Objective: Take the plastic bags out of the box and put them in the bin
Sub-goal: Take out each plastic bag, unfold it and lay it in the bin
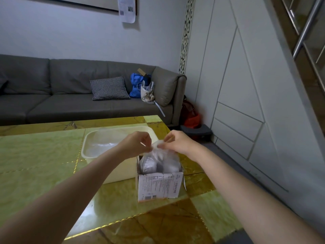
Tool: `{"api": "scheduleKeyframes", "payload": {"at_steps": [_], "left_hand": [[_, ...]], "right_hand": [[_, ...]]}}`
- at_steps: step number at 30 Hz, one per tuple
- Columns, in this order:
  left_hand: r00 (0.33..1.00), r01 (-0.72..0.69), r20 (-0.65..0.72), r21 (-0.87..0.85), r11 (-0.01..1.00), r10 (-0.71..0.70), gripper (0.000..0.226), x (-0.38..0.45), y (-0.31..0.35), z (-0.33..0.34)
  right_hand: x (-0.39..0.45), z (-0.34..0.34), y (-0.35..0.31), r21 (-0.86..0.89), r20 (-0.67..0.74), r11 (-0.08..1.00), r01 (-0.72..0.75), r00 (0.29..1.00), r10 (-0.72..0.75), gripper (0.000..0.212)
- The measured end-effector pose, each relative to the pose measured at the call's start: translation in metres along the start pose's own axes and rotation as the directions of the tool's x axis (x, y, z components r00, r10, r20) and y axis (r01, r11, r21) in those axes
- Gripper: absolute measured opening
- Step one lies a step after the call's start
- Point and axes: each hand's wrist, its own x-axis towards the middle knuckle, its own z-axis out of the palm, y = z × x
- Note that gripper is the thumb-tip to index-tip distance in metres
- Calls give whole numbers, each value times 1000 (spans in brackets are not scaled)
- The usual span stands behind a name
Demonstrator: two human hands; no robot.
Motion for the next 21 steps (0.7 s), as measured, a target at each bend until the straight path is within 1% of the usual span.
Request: {"api": "scheduleKeyframes", "payload": {"at_steps": [1,3,5,7,8,10,11,13,15,18,21], "left_hand": [[1000,-2,-22,-42,999,1,28,0,0,-1],[999,2,-36,-170,985,-9,25,1,1,-3],[999,29,-28,-298,954,-39,23,1,4,-5],[997,67,-8,-375,925,-76,24,0,4,-6],[995,100,26,-391,915,-98,27,-1,3,-6],[985,161,112,-333,929,-130,32,-2,-2,-5],[984,165,120,-293,942,-134,26,-2,-5,-4],[989,150,64,-285,947,-137,5,-4,-6,-3],[985,172,37,-326,930,-169,8,-4,-5,-5],[977,207,30,-396,895,-213,27,-5,-9,-13],[982,185,75,-543,819,-172,38,-9,-8,-23]], "right_hand": [[0,1,0,-4,20,1000,-17,1000,17,40],[1,3,-2,40,27,998,-41,999,40,46],[4,5,-4,111,-14,993,-36,999,37,46],[7,5,-7,203,-75,979,12,997,3,42],[7,3,-9,267,-96,963,39,995,-14,40],[6,-1,-15,399,-125,913,86,991,-39,37],[6,-4,-18,452,-149,885,113,988,-50,34],[6,-10,-23,520,-216,837,172,974,-65,25],[8,-15,-27,573,-288,789,221,956,-59,25],[12,-22,-29,641,-383,706,301,923,-45,30],[13,-26,-28,624,-444,701,344,895,-43,28]]}}
